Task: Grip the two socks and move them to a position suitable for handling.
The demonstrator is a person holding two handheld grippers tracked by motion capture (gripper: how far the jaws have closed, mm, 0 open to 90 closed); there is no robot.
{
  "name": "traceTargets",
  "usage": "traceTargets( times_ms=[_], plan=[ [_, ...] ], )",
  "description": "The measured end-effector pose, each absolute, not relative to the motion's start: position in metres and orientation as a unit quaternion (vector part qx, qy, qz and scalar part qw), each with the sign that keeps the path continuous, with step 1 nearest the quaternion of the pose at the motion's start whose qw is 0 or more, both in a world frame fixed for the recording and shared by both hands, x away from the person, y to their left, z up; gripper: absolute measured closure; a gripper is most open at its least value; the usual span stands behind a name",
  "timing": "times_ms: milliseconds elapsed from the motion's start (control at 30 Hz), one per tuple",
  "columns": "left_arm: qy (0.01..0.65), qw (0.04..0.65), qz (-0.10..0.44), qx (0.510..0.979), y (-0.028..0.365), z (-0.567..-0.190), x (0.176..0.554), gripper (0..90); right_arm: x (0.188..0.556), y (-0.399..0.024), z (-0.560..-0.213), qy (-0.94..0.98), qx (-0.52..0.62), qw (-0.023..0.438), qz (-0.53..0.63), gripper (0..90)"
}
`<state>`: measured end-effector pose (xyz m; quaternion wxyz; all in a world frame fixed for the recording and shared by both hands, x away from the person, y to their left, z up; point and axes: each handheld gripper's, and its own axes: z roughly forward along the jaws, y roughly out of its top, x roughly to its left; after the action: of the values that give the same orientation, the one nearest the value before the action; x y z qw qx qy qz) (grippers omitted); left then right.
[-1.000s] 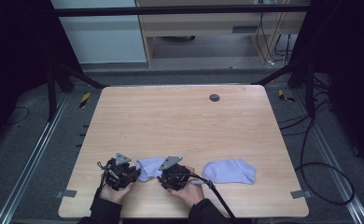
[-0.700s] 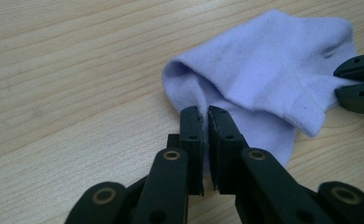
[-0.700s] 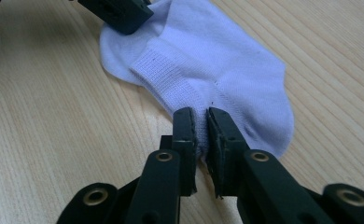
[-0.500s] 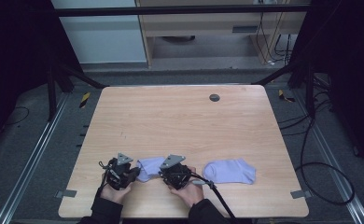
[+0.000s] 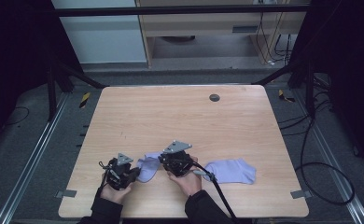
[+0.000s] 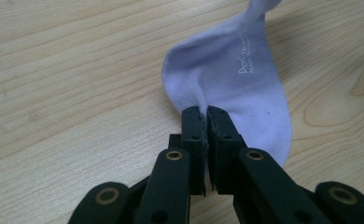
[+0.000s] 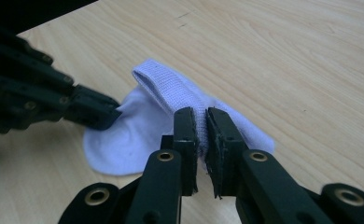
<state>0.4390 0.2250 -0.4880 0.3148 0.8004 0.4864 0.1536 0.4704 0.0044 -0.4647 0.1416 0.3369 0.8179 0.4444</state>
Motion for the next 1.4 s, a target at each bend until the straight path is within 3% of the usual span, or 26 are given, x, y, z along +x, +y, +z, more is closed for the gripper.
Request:
traceTargets(
  times_ms=[733,900,1133,1300,1400],
  plan=[
    [0.487,0.315,0.156,0.799,0.226,-0.488,0.441,85.5,0.528,0.013,-0.474,0.809,0.385,0.182,0.404,80.8],
    [0.49,0.314,0.157,0.798,0.227,-0.489,0.441,84.5,0.537,0.018,-0.476,0.813,0.384,0.187,0.394,77.0],
    [0.497,0.319,0.167,0.79,0.23,-0.487,0.44,71.6,0.541,0.01,-0.472,0.805,0.389,0.203,0.4,66.3],
    [0.504,0.336,0.18,0.775,0.237,-0.478,0.431,63.9,0.54,0.003,-0.468,0.814,0.384,0.187,0.393,64.8],
    [0.511,0.335,0.18,0.771,0.237,-0.478,0.428,64.6,0.539,0.0,-0.473,0.823,0.381,0.17,0.386,65.7]
  ],
)
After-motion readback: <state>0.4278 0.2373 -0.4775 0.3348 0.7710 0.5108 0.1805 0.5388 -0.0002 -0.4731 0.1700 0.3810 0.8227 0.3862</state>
